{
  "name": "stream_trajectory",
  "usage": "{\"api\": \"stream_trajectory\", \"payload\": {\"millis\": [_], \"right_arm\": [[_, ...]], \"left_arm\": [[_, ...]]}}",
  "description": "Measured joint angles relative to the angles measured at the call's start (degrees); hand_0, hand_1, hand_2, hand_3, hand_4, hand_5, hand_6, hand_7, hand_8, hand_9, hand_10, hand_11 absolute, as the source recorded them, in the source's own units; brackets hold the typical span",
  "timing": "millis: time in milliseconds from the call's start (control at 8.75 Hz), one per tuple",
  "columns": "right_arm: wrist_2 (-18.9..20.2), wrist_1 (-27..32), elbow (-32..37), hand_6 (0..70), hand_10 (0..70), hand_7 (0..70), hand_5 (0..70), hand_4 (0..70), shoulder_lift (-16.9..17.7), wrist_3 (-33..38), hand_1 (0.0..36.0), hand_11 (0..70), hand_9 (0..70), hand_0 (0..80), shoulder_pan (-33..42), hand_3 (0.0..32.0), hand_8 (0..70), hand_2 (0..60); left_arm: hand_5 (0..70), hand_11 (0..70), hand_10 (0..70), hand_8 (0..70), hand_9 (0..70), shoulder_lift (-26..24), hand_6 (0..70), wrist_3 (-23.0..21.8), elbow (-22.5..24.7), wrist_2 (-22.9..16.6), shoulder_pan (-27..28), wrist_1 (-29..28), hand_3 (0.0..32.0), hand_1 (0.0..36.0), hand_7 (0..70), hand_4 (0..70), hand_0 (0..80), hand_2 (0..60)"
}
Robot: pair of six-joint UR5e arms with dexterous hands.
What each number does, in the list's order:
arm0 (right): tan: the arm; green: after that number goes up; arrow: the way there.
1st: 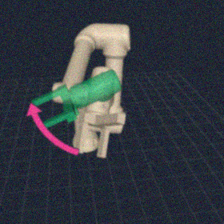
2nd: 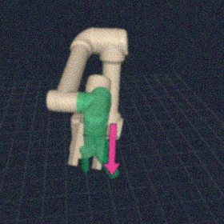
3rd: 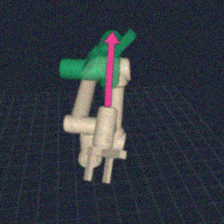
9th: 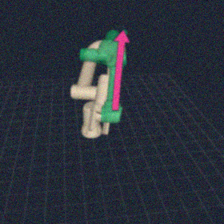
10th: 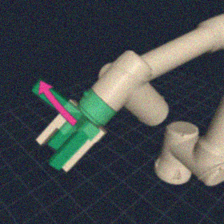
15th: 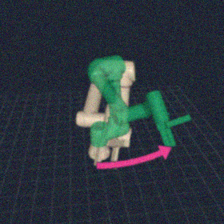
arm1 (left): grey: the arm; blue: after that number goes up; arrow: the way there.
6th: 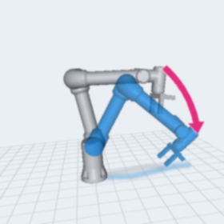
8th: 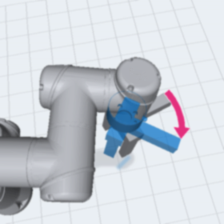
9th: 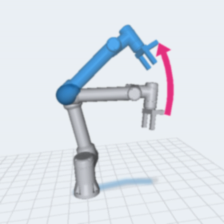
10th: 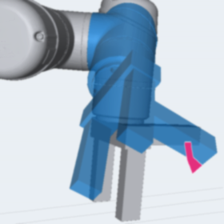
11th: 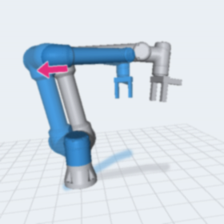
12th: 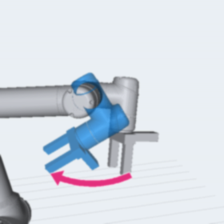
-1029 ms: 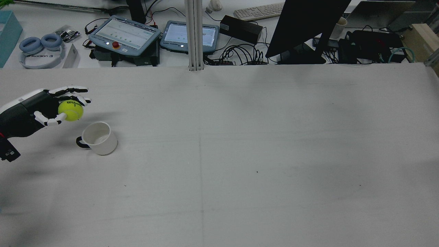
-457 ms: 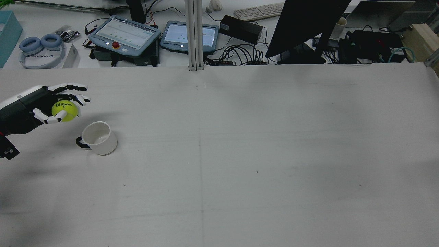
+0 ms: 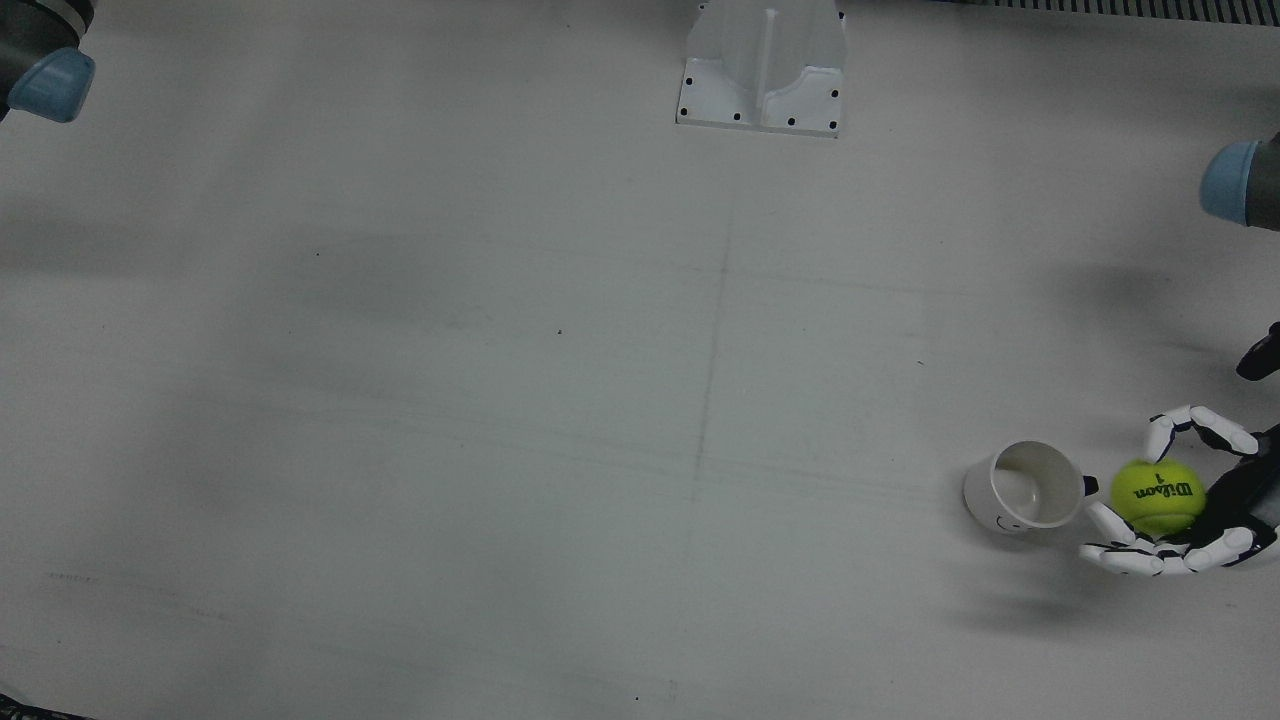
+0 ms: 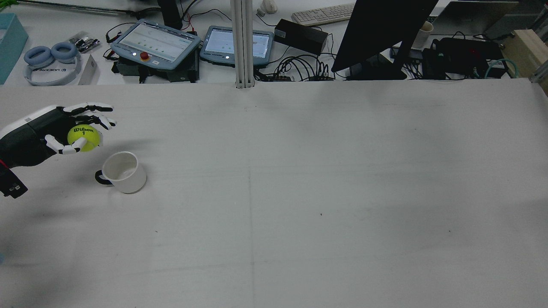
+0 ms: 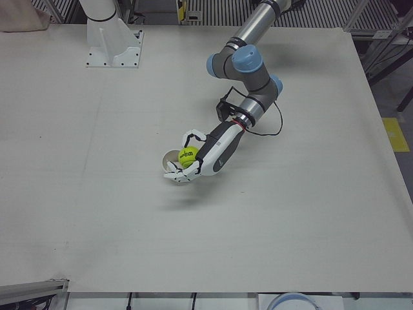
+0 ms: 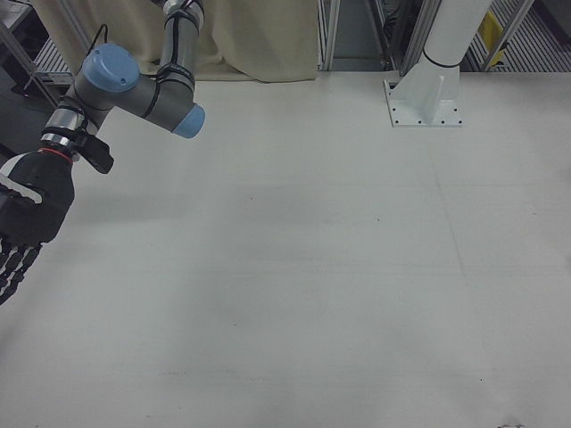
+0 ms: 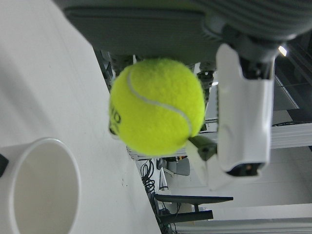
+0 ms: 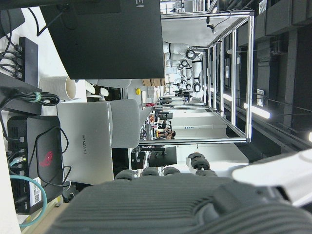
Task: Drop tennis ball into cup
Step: 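Shift the left hand slightly back and adjust the ball over the mug, then move the left hand forward, centering the ball over the mug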
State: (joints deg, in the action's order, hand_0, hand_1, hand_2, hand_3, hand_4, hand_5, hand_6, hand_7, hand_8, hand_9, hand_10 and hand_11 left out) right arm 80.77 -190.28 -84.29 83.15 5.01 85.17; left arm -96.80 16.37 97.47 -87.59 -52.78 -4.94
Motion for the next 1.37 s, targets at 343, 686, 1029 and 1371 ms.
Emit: {"api": "stream_trajectory", "payload": {"millis": [343, 686, 1029, 1371], "right_arm": [[0.00, 0.02, 0.00, 0.0, 0.0, 0.0, 0.0, 0.0, 0.00, 0.00, 0.0, 0.0, 0.0, 0.0, 0.00, 0.0, 0.0, 0.0], [0.00, 0.03, 0.00, 0.0, 0.0, 0.0, 0.0, 0.0, 0.00, 0.00, 0.0, 0.0, 0.0, 0.0, 0.00, 0.0, 0.0, 0.0], [0.00, 0.01, 0.00, 0.0, 0.0, 0.0, 0.0, 0.0, 0.00, 0.00, 0.0, 0.0, 0.0, 0.0, 0.00, 0.0, 0.0, 0.0], [0.00, 0.00, 0.00, 0.0, 0.0, 0.0, 0.0, 0.0, 0.00, 0.00, 0.0, 0.0, 0.0, 0.0, 0.00, 0.0, 0.0, 0.0]], "left_arm": [[23.0, 50.8, 33.3, 24.9, 26.6, -0.50, 47.0, 0.20, 0.50, 0.64, 1.81, 0.08, 0.0, 36.0, 34.2, 20.1, 75.7, 60.0], [24.3, 50.8, 33.2, 25.8, 25.3, -1.89, 55.4, -0.05, -0.08, 1.66, 4.29, 0.02, 0.0, 36.0, 32.8, 19.8, 76.6, 60.0], [21.3, 46.5, 30.1, 23.5, 25.5, -3.19, 44.1, -0.20, -0.79, 1.71, 4.63, 0.52, 0.0, 36.0, 33.8, 21.9, 74.7, 60.0], [21.1, 48.4, 31.6, 22.2, 23.4, -3.90, 43.9, -0.31, -1.81, 1.85, 4.64, 0.05, 0.0, 36.0, 32.2, 20.8, 71.2, 60.0]]}}
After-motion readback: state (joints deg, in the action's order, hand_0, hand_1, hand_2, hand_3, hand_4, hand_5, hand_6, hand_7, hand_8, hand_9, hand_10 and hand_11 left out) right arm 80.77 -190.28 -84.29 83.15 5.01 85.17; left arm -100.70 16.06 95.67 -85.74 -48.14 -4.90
